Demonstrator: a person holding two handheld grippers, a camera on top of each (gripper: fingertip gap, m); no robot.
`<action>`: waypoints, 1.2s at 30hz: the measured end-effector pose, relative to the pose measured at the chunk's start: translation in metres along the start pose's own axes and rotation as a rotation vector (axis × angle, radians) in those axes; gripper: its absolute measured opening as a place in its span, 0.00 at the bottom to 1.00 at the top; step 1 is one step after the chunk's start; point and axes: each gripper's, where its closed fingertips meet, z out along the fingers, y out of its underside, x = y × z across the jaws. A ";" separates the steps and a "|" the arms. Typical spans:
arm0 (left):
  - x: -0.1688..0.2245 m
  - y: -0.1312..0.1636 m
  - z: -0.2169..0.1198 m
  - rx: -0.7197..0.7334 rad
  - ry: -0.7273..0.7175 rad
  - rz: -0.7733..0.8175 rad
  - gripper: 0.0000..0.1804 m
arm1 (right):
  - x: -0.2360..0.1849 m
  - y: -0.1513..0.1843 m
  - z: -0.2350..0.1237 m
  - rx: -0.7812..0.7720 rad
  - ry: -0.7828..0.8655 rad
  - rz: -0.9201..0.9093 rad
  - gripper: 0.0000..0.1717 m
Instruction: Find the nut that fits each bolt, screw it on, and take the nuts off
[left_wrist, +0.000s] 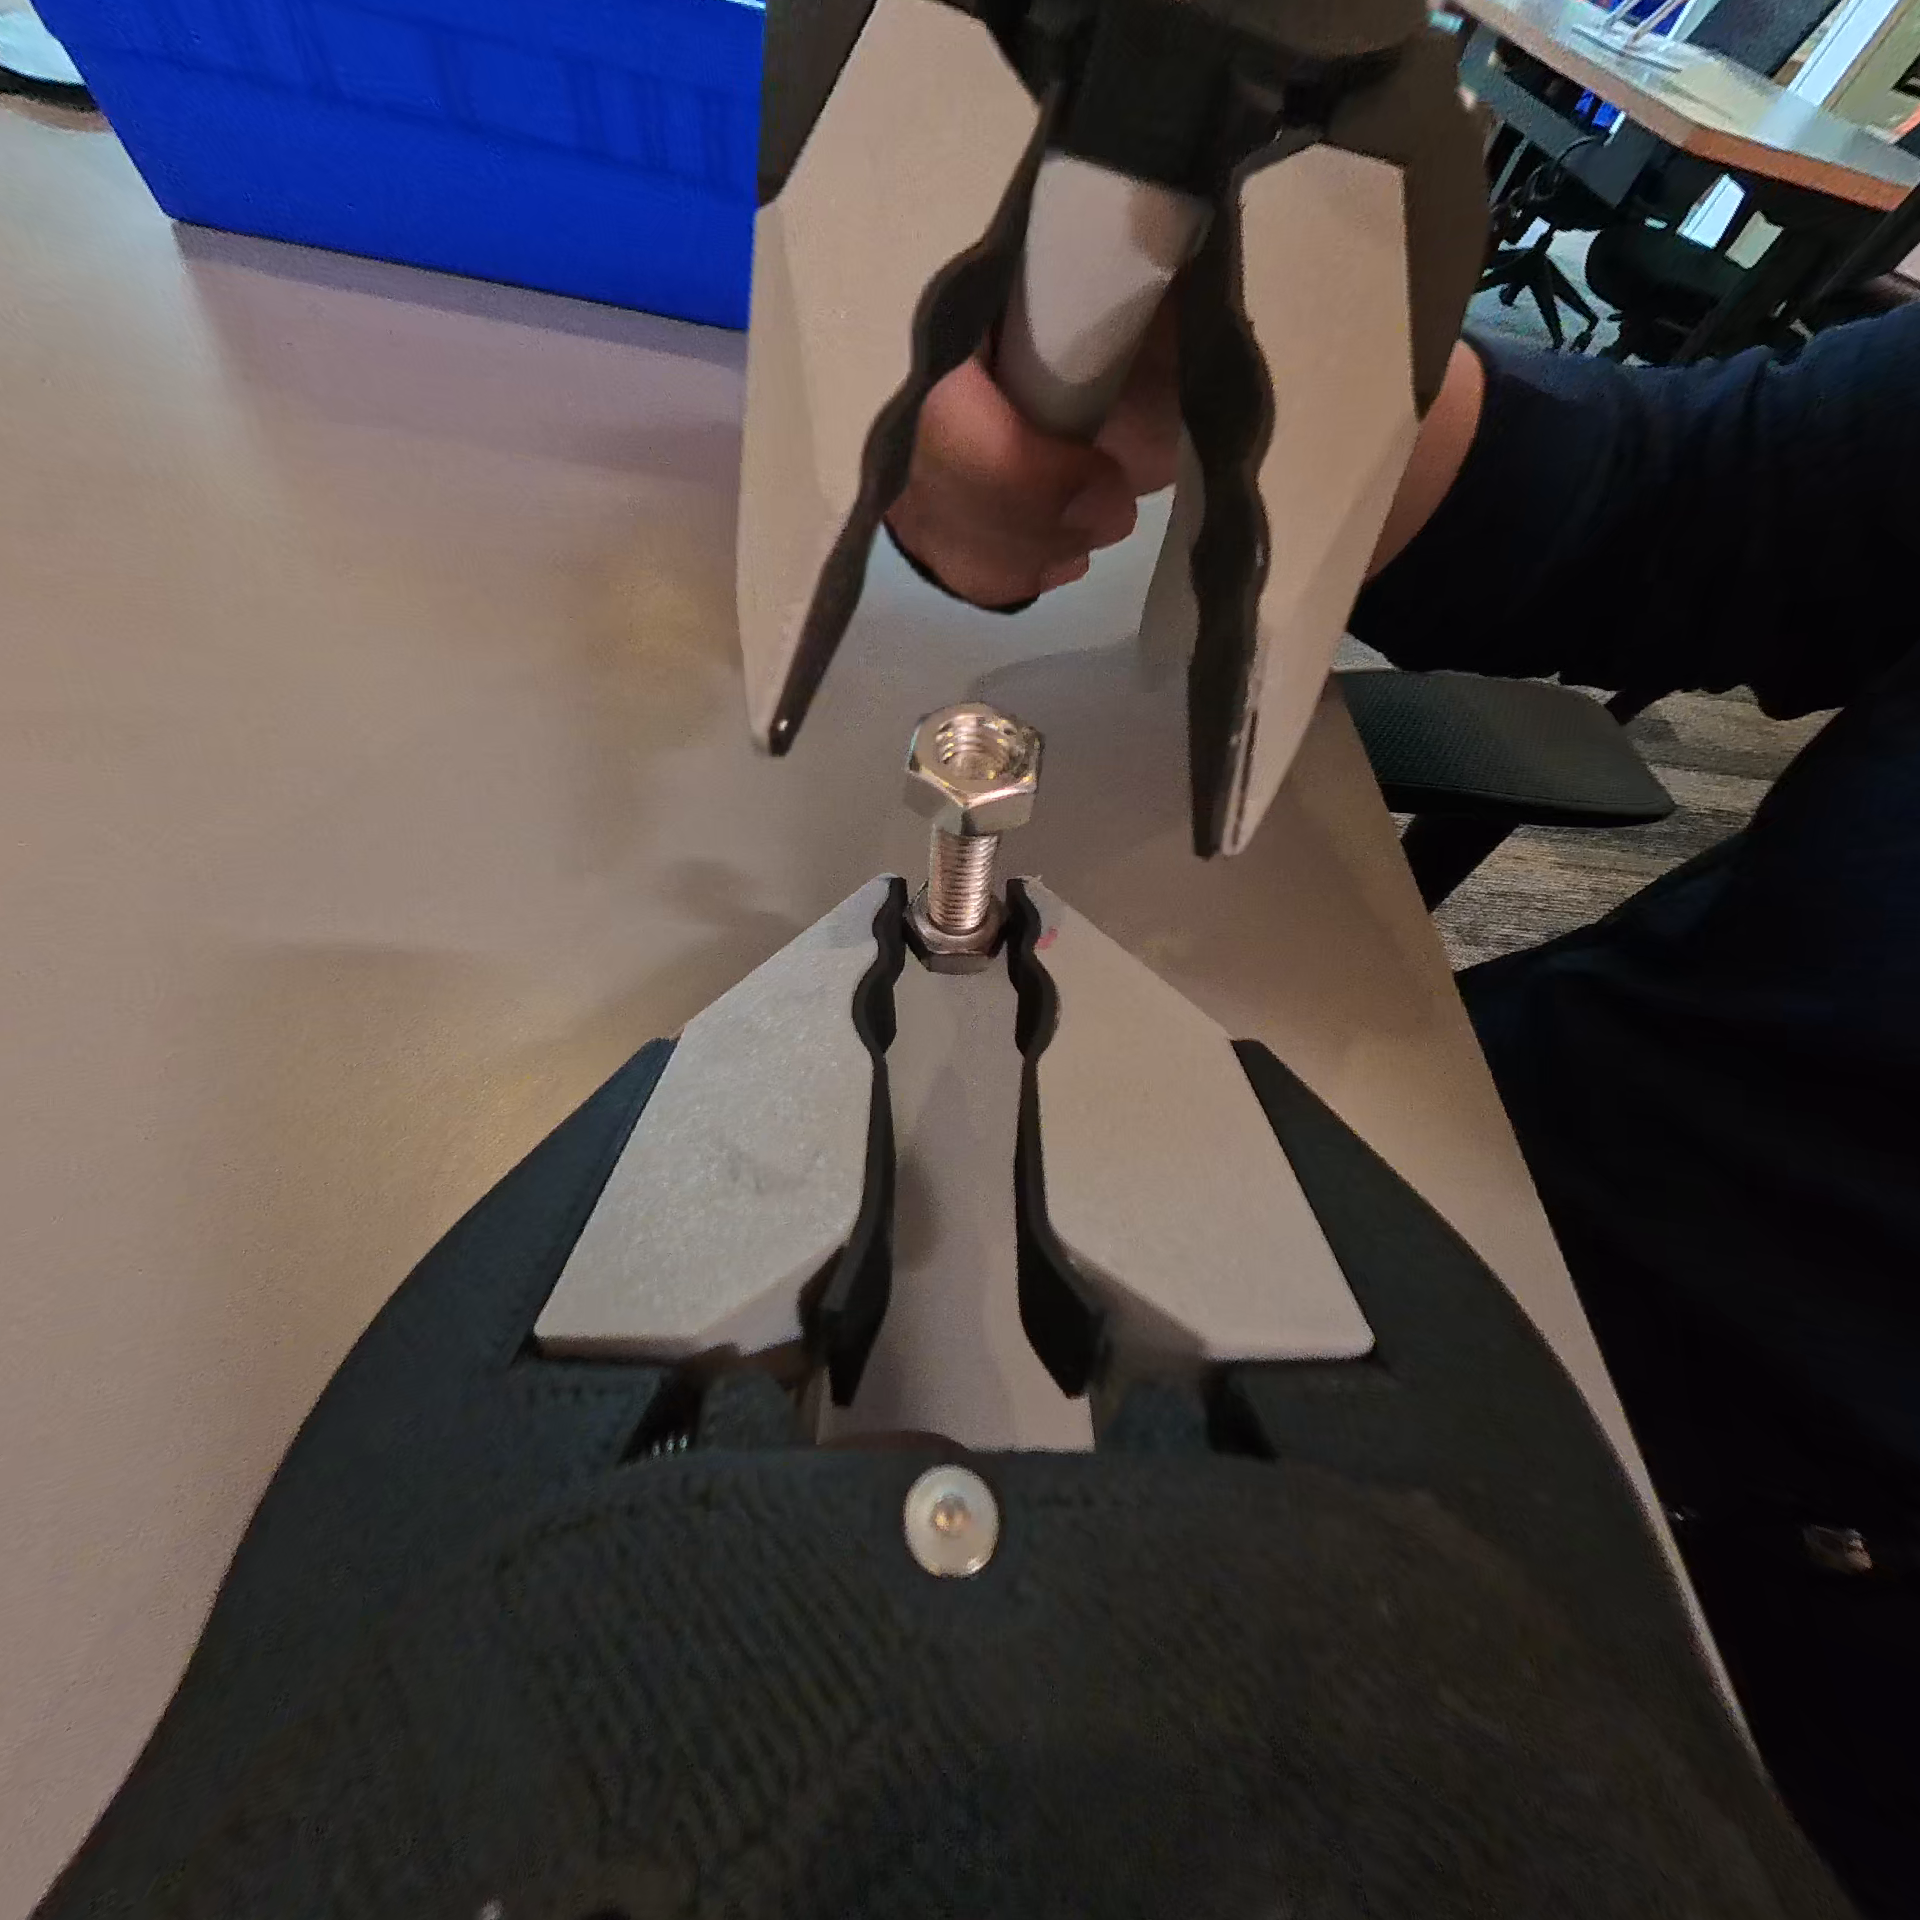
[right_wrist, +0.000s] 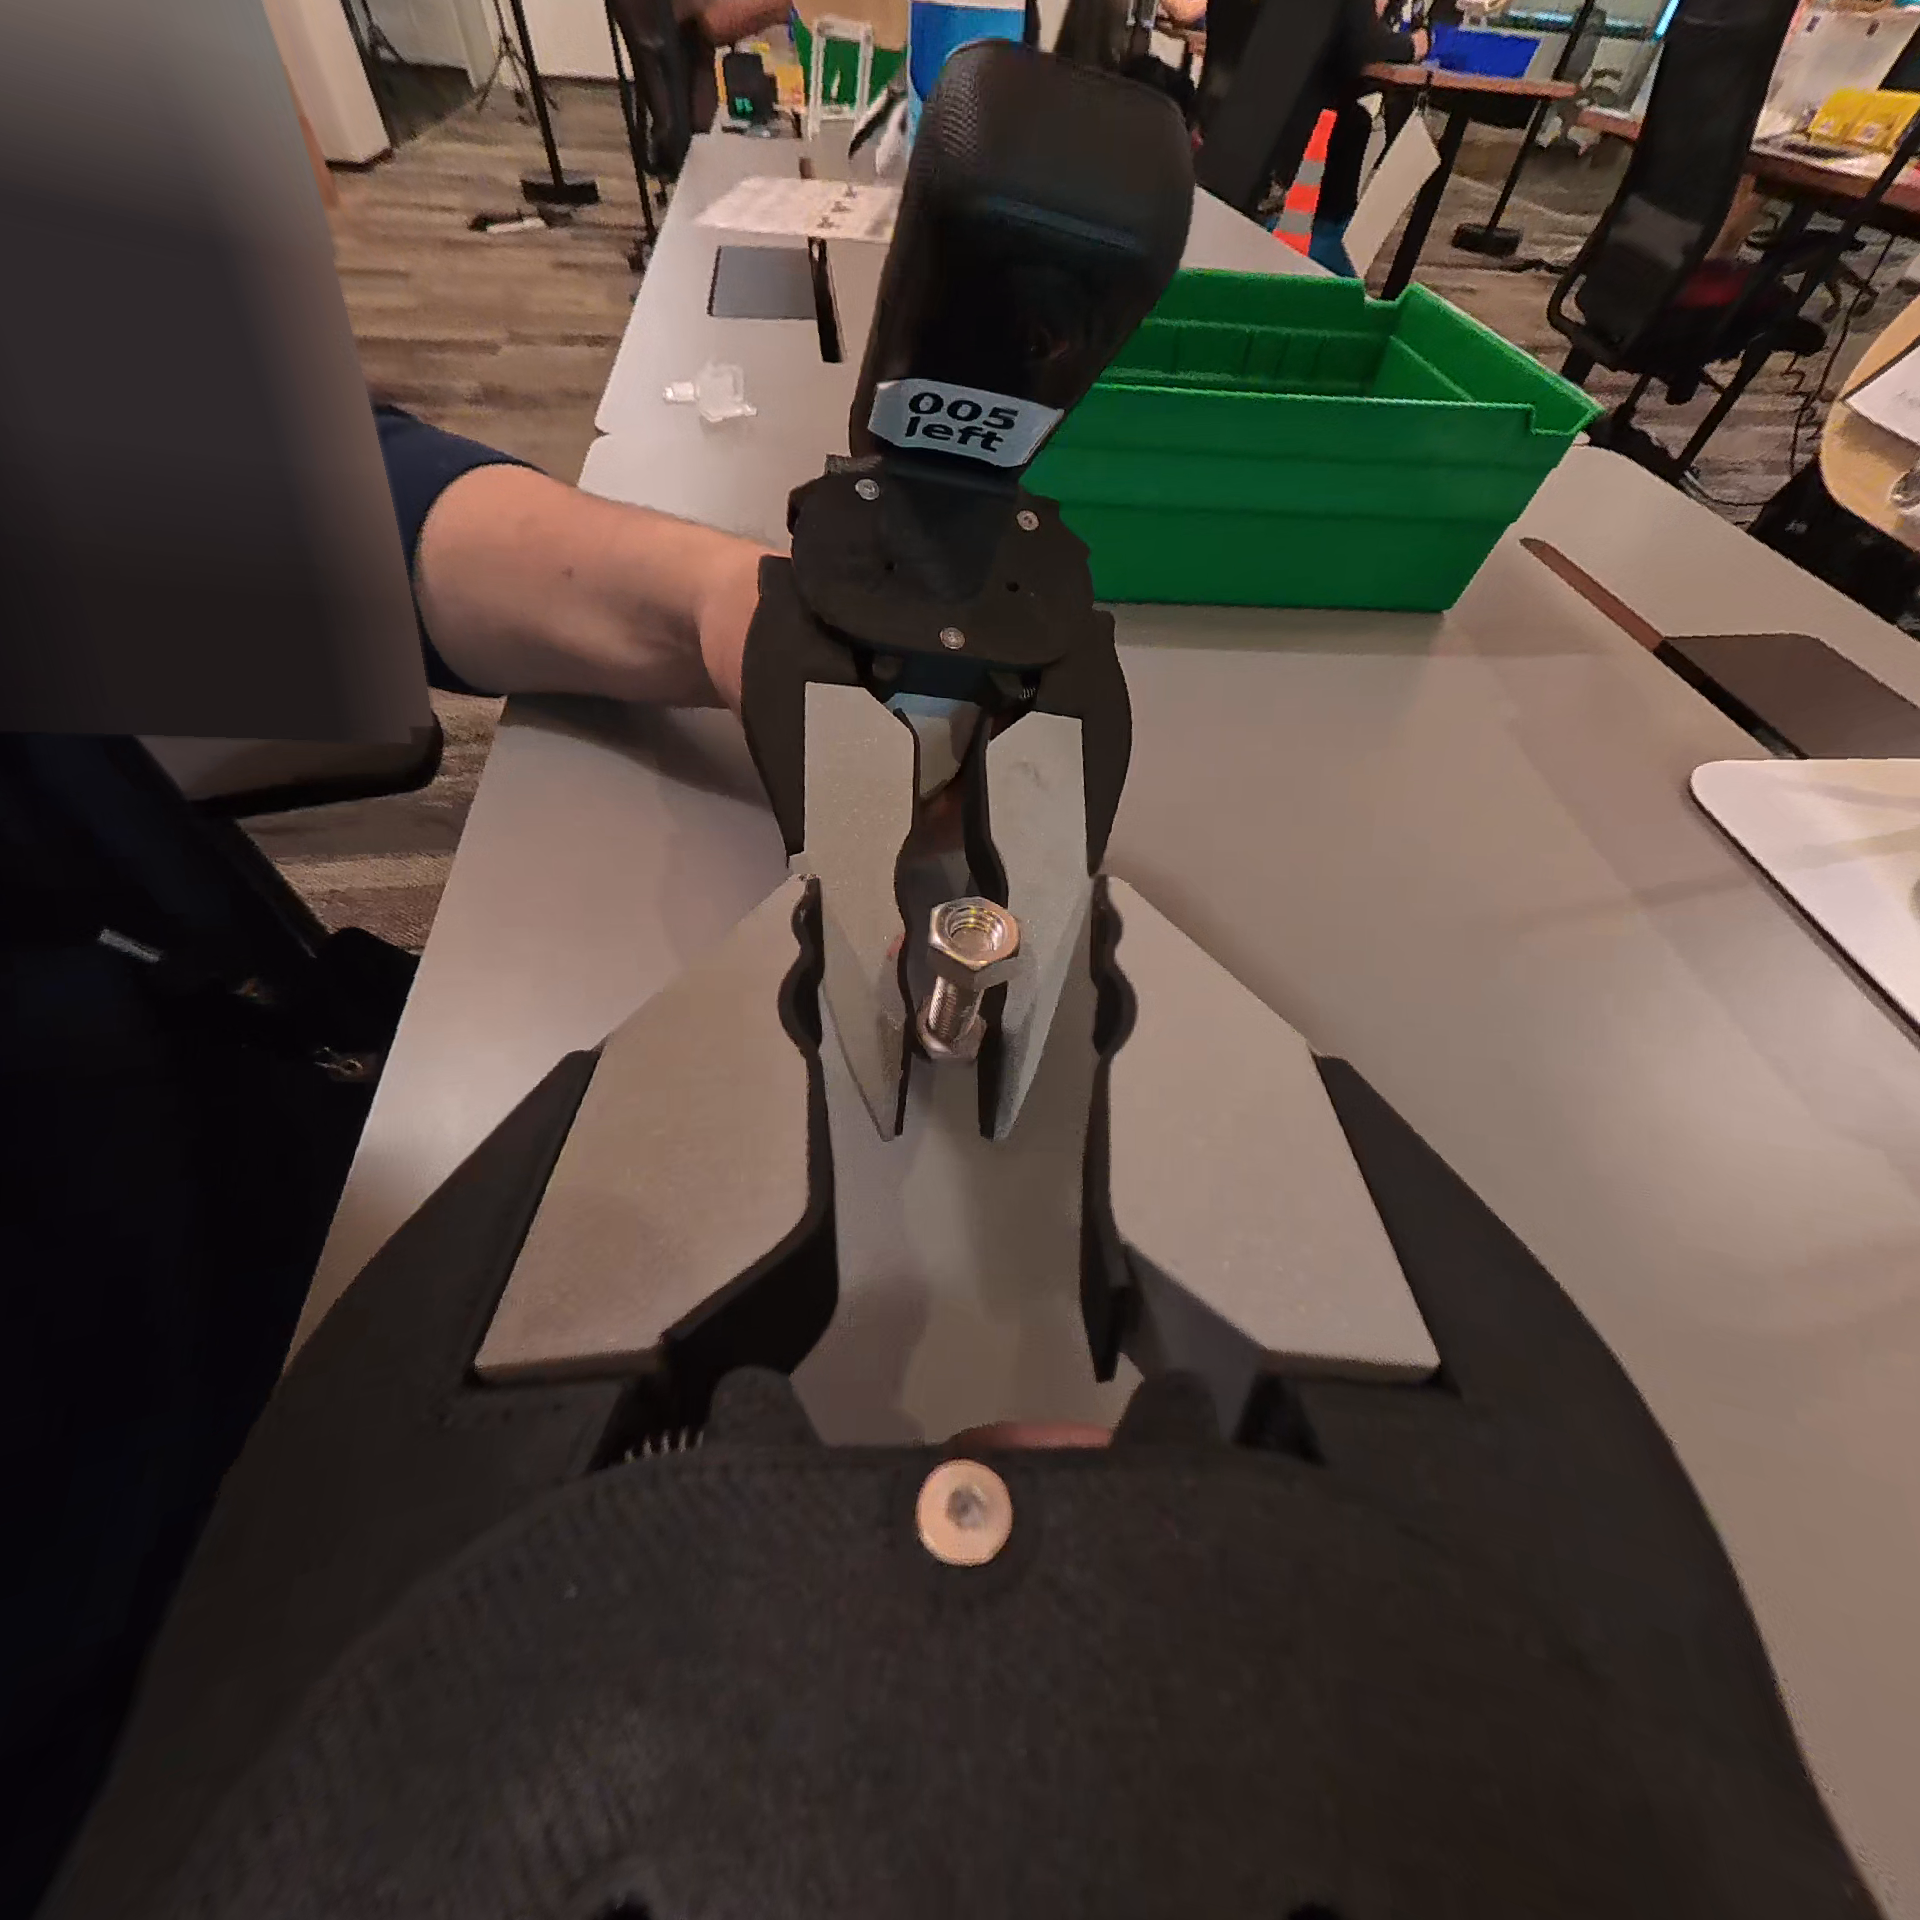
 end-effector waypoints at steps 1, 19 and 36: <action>0.000 0.000 0.000 0.001 -0.001 0.002 0.09 | -0.002 -0.001 0.002 0.011 -0.016 0.009 0.28; 0.001 -0.011 -0.005 0.051 -0.005 0.003 0.09 | -0.013 -0.008 0.020 0.114 -0.120 0.120 0.26; -0.007 -0.014 -0.011 0.069 -0.040 -0.018 0.09 | 0.004 -0.005 0.002 0.128 -0.008 0.110 0.24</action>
